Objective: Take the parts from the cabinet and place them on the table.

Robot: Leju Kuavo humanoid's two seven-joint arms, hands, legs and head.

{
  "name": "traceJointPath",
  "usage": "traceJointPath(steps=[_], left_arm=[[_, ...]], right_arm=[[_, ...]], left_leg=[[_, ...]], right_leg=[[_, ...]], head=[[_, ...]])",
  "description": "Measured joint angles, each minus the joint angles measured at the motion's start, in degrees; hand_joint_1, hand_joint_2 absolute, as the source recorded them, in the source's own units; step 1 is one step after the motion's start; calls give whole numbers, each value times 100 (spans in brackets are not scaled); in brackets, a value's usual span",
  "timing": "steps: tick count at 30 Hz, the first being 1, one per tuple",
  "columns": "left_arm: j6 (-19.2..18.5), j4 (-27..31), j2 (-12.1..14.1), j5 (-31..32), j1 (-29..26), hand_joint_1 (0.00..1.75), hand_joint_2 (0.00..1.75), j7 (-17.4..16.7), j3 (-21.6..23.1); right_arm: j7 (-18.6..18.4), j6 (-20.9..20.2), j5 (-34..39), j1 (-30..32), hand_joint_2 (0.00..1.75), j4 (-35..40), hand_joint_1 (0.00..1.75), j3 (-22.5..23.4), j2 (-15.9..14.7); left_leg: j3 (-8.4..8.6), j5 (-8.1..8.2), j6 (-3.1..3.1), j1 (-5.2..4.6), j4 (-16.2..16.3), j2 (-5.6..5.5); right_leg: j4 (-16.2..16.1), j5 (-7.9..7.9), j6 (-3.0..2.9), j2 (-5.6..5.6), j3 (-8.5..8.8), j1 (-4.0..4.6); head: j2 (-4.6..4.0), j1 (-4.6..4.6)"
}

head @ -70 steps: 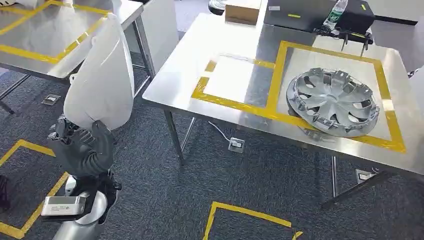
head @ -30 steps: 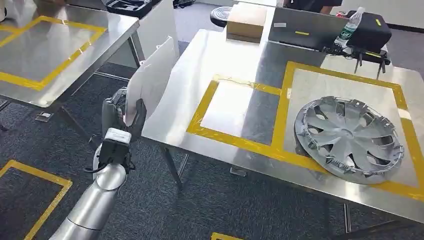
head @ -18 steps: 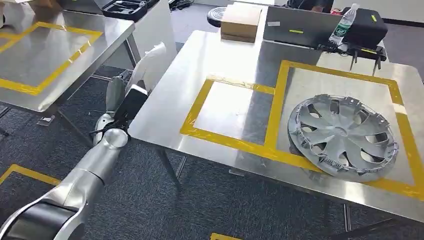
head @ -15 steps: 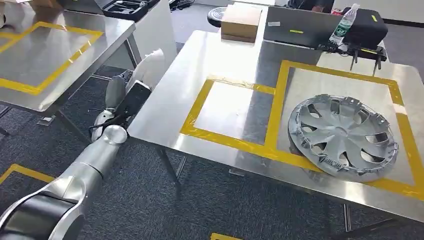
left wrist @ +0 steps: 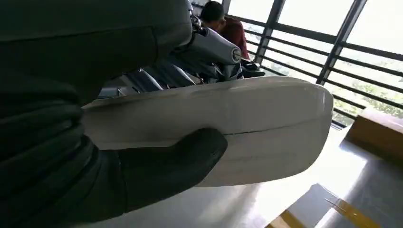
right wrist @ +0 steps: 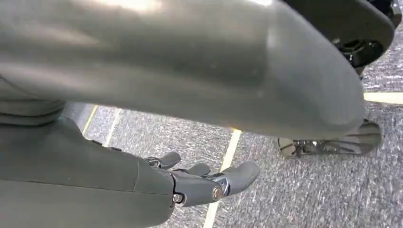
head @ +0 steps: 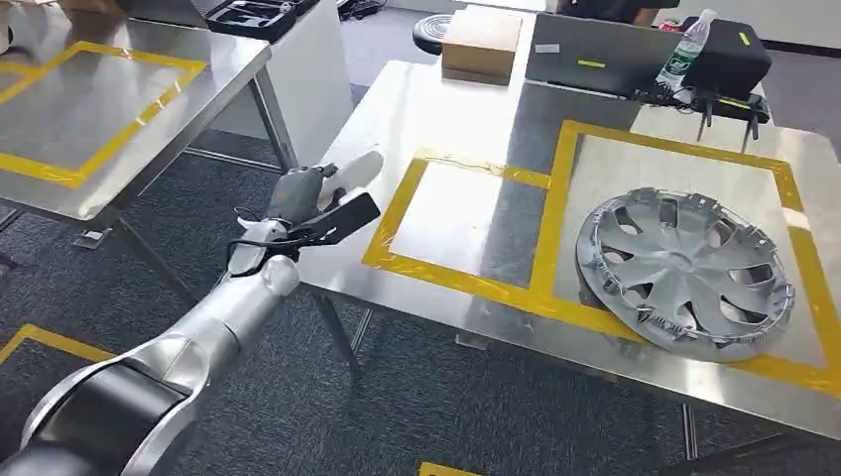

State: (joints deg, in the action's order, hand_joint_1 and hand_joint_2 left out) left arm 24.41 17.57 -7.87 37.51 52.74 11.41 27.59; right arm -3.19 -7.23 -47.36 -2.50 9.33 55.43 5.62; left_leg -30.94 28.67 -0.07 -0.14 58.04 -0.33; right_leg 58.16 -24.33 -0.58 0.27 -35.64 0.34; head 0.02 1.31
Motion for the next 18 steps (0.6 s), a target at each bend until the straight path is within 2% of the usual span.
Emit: traceJointPath(steps=[8,18], left_arm=[[-41,-109,-496,162,9,175,175,122,264],[-63,-175,-736,286,10,175,175,168,415]], right_arm=[[-39,76,35,7,0,0,0,-2,0],[-114,94,20,35,0,0,0,-2,2]], left_leg=[[0,1,3,-4,0,2],[1,2,4,-3,0,5]], right_leg=[[0,3,5,1,0,-5],[0,3,5,4,0,-4]], head=[[0,0],[0,0]])
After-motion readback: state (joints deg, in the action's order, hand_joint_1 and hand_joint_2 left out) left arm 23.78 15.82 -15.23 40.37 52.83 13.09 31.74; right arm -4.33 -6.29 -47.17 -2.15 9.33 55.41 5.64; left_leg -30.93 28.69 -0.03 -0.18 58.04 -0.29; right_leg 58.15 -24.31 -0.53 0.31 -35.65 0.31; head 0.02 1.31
